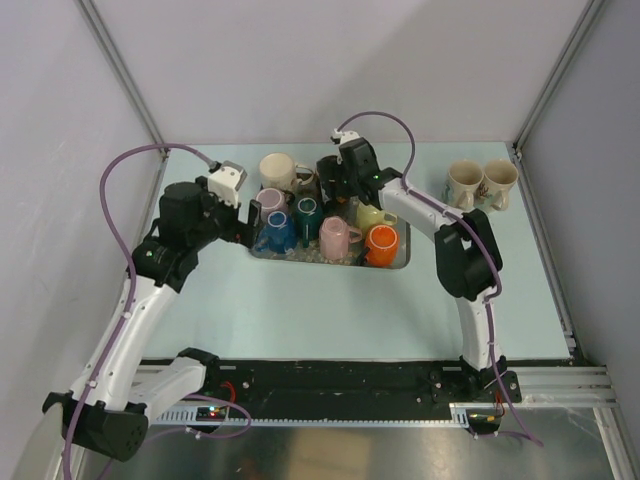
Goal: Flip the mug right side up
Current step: Turn over the cup on the tray.
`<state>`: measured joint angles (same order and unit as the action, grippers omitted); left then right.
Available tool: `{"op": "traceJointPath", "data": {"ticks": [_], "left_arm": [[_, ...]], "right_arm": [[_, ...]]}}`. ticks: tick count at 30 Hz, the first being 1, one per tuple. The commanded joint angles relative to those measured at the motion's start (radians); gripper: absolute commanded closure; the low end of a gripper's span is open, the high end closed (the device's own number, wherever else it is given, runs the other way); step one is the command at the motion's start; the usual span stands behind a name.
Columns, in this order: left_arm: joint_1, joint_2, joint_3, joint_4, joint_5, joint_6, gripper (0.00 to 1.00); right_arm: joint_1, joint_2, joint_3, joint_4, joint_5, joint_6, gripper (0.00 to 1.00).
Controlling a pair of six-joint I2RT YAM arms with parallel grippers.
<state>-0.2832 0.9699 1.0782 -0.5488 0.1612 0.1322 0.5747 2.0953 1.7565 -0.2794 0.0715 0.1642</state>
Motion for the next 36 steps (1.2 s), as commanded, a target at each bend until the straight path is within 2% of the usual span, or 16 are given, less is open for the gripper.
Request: {"op": "traceJointPath", "data": {"ticks": [1,9,14,18,24,30,36], "left_arm": [[0.035,-0.033,-0.001,0.016,0.015,0.004,0.0],[0.066,-0.051,-0.015,0.015,0.03,-0.003,0.0],[0.071,-0.052,-0.02,0.017,0.04,-0.007,0.0],[0.071,-0.046,-0.021,0.018,0.049,-0.01,0.0],[0.071,-0.039,-0.017,0.018,0.054,-0.013,0.0],[0.071,-0.046,-0.019,0.018,0.043,-0.01,0.0],[0.071,-0.033,-0.004,0.018,0.044,-0.008,0.0]], "right_arm": [[0.003,0.034,0.059,0.025,0.076,0.029,0.06],[-0.004,0.046,0.048,0.059,0.097,-0.059,0.13],[-0.03,0.011,0.0,0.052,0.079,-0.054,0.14],[-0.031,-0.017,-0.014,0.052,-0.031,-0.019,0.07],[-0.005,0.011,0.008,0.059,-0.089,0.043,0.01],[0.006,0.081,0.074,0.042,0.024,0.096,0.01],[-0.01,0.092,0.052,0.036,0.108,0.061,0.1]]}}
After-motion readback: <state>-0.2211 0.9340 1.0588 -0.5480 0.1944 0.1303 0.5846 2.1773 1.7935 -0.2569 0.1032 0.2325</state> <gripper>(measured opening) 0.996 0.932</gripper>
